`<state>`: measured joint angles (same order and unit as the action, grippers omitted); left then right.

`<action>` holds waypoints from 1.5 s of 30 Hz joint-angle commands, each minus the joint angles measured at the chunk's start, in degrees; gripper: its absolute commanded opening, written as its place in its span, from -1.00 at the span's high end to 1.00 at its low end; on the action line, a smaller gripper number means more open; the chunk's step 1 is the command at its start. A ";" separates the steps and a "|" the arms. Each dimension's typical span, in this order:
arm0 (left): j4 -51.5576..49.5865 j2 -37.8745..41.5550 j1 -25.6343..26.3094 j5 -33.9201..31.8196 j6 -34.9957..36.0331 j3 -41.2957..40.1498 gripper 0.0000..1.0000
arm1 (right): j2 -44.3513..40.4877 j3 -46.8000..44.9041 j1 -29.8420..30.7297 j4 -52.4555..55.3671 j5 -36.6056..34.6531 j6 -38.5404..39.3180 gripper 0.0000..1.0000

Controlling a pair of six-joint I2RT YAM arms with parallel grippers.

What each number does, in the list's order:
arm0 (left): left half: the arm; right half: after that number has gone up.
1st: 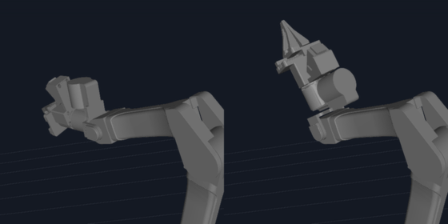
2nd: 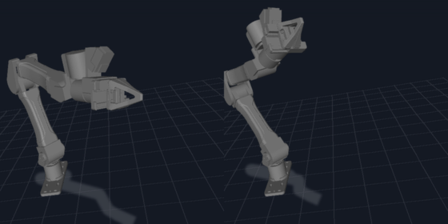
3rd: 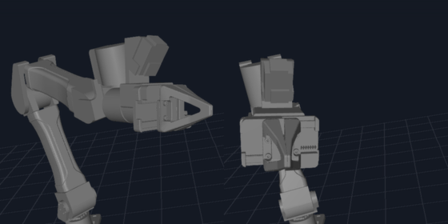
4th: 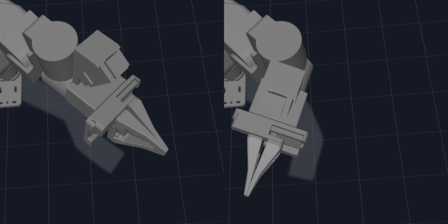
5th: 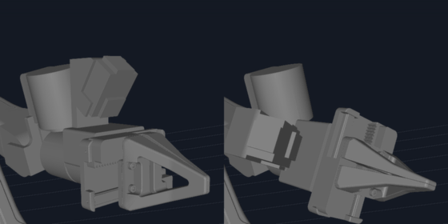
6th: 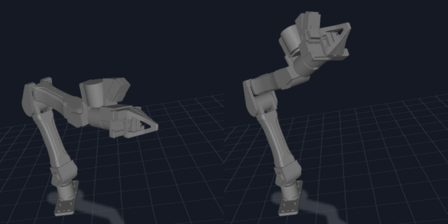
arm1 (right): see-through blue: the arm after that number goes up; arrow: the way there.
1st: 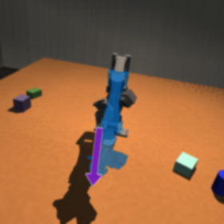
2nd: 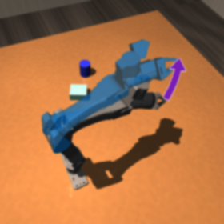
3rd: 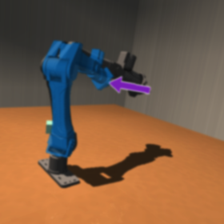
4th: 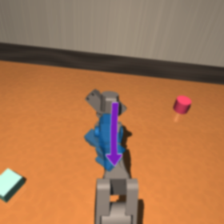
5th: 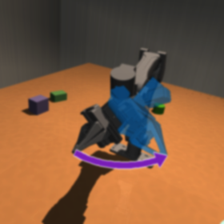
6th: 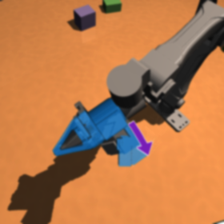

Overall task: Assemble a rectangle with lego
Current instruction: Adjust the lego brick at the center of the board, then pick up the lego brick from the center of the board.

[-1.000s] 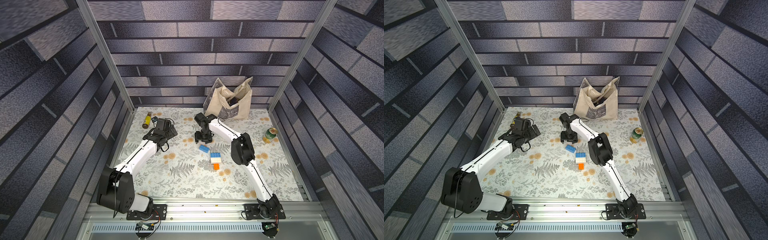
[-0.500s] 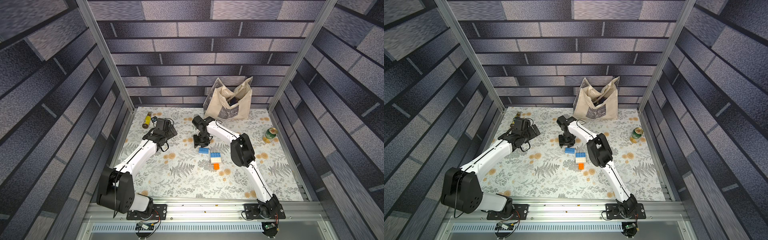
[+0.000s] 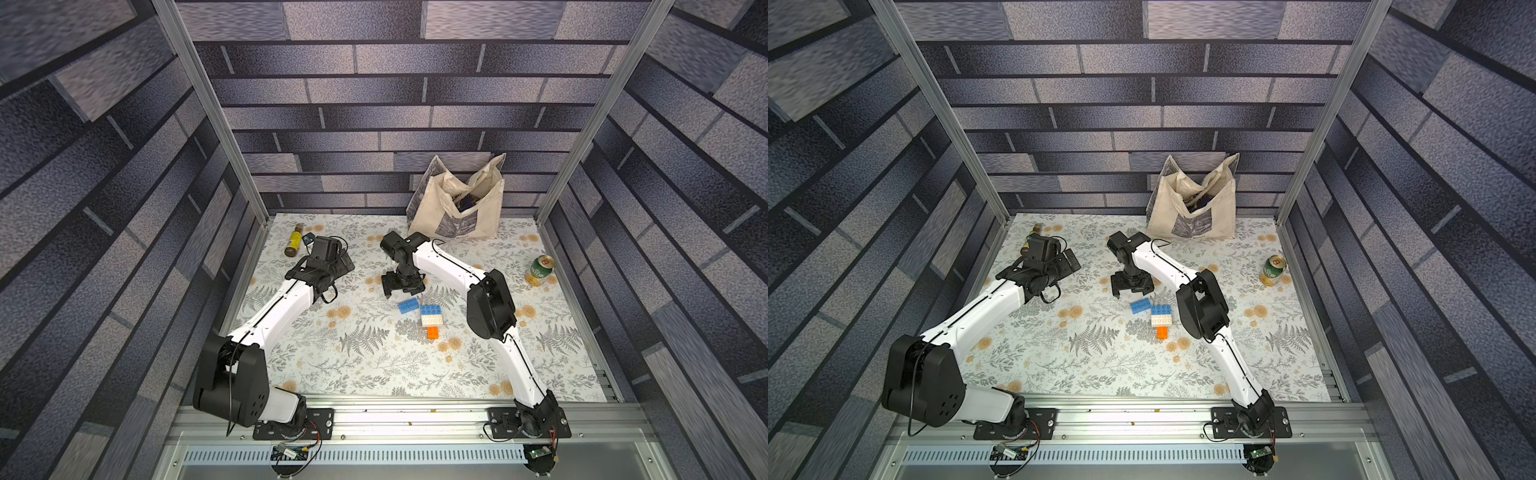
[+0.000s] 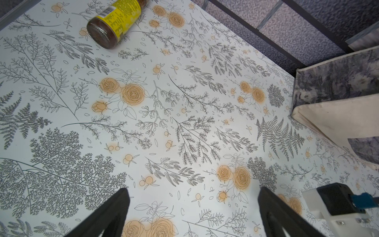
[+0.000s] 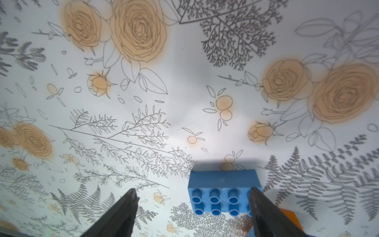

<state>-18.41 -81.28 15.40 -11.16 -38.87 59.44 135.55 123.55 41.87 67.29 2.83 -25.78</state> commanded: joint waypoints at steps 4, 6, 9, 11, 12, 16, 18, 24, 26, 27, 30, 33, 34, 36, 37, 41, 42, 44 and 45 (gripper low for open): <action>-0.53 0.66 -0.32 -0.55 0.13 -0.37 -1.00 | -0.65 -1.48 -0.04 3.11 -2.12 1.76 -0.88; -0.52 0.93 -0.28 -0.71 0.12 -0.61 -1.00 | -0.08 -1.37 -0.05 4.02 -1.95 2.80 -0.90; -0.59 0.94 -0.45 -0.63 0.14 -0.64 -1.00 | 0.42 -1.78 -0.03 4.52 -1.73 3.00 -0.91; -0.57 1.06 -0.50 -0.64 0.09 -0.64 -1.00 | 0.34 -2.62 -0.03 3.85 -1.13 2.85 -0.91; -0.57 1.03 -0.46 -0.62 0.07 -0.64 -1.00 | 0.40 -2.83 -0.05 3.65 -1.08 2.76 -0.91; -0.52 1.13 -0.50 -0.53 0.02 -0.72 -1.00 | 1.16 -3.55 -0.10 3.30 -0.64 2.75 -0.89; -0.57 1.12 -0.46 -0.53 0.17 -0.64 -1.00 | 1.36 -3.68 -0.06 2.99 -0.70 2.51 -0.84; -0.54 1.12 -0.66 -0.44 0.11 -0.64 -1.00 | 2.02 -4.08 -0.05 3.03 -0.74 2.15 -0.77; -0.65 1.21 -0.77 -0.44 0.08 -0.64 -1.00 | 1.92 -4.74 -0.03 2.77 -0.76 2.23 -0.74; -0.57 1.21 -0.73 -0.44 0.03 -0.64 -1.00 | 1.83 -4.95 -0.03 2.68 -0.85 2.24 -0.72; -0.57 1.21 -0.82 -0.40 0.06 -0.72 -1.00 | 1.70 -5.37 0.01 2.50 -0.87 2.32 -0.63; -0.46 1.12 -0.84 -0.36 -0.04 -0.72 -1.00 | 1.65 -5.59 -0.04 2.24 -0.70 2.34 -0.54; -0.60 1.08 -0.83 -0.28 0.02 -0.66 -1.00 | 1.65 -5.60 -0.09 2.23 -0.59 2.32 -0.50; -0.57 1.12 -0.83 -0.27 -0.02 -0.73 -1.00 | 1.63 -5.89 -0.08 2.15 -0.63 2.35 -0.46; -0.57 1.16 -0.84 -0.36 -0.06 -0.72 -1.00 | 1.65 -5.98 -0.07 2.14 -0.62 2.34 -0.45; -0.61 1.22 -0.96 -0.44 0.01 -0.82 -1.00 | 1.74 -6.06 0.06 2.15 -0.56 2.40 -0.35; -0.57 1.21 -0.94 -0.38 0.01 -0.82 -1.00 | 1.70 -6.04 0.01 2.23 -0.62 2.37 -0.36; -0.57 1.25 -0.94 -0.44 -0.04 -0.82 -1.00 | 1.80 -6.04 0.06 2.32 -0.70 2.39 -0.40; -0.57 1.21 -1.03 -0.41 -0.06 -0.81 -1.00 | 1.91 -6.04 0.09 2.39 -0.72 2.33 -0.40</action>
<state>-18.41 -81.28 14.87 -11.16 -39.03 59.29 136.29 118.21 41.89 69.14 1.78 -23.44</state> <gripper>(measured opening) 0.999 0.701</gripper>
